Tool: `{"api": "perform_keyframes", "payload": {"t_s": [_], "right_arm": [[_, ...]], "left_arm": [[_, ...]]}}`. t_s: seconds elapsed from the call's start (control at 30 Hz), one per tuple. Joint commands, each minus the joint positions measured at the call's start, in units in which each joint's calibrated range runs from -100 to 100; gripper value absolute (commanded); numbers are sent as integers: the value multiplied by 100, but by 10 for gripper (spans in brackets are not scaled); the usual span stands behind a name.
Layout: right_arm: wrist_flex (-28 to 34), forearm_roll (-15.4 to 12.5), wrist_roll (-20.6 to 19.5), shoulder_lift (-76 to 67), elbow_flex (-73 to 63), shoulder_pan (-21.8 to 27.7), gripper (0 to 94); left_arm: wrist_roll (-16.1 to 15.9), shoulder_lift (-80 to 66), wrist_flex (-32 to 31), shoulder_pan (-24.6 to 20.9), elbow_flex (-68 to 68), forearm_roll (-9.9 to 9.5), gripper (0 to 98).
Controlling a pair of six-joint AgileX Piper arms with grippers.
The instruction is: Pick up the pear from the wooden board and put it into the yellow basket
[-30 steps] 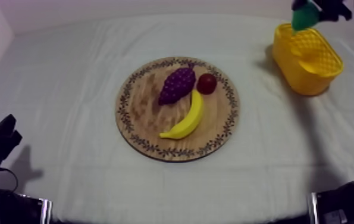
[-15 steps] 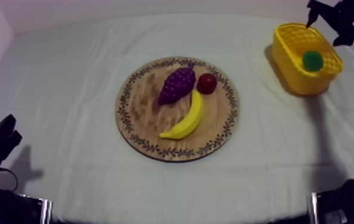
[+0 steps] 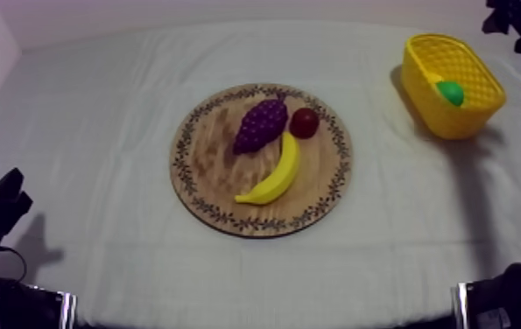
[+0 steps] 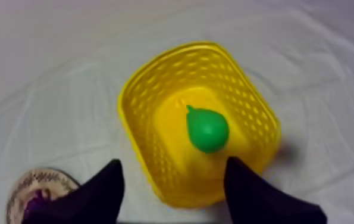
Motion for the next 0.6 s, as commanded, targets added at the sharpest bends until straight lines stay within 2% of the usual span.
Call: {"api": "perform_keyframes", "payload": {"t_s": [0.0, 0.1, 0.23, 0.57], "right_arm": [[-147, -75, 231, -1743, 1044, -34, 413], [-357, -154, 404, -2731, 1944, -92, 338], [-583, -403, 800, -3873, 3115, -50, 211], [-1236, -580, 1169, -5623, 5522, -221, 69]], "left_arm": [[0, -2, 1, 0, -5, -1, 1], [0, -2, 1, 0, -5, -1, 1], [0, -2, 1, 0, -5, -1, 1], [2, -2, 1, 0, -5, -1, 1]]}}
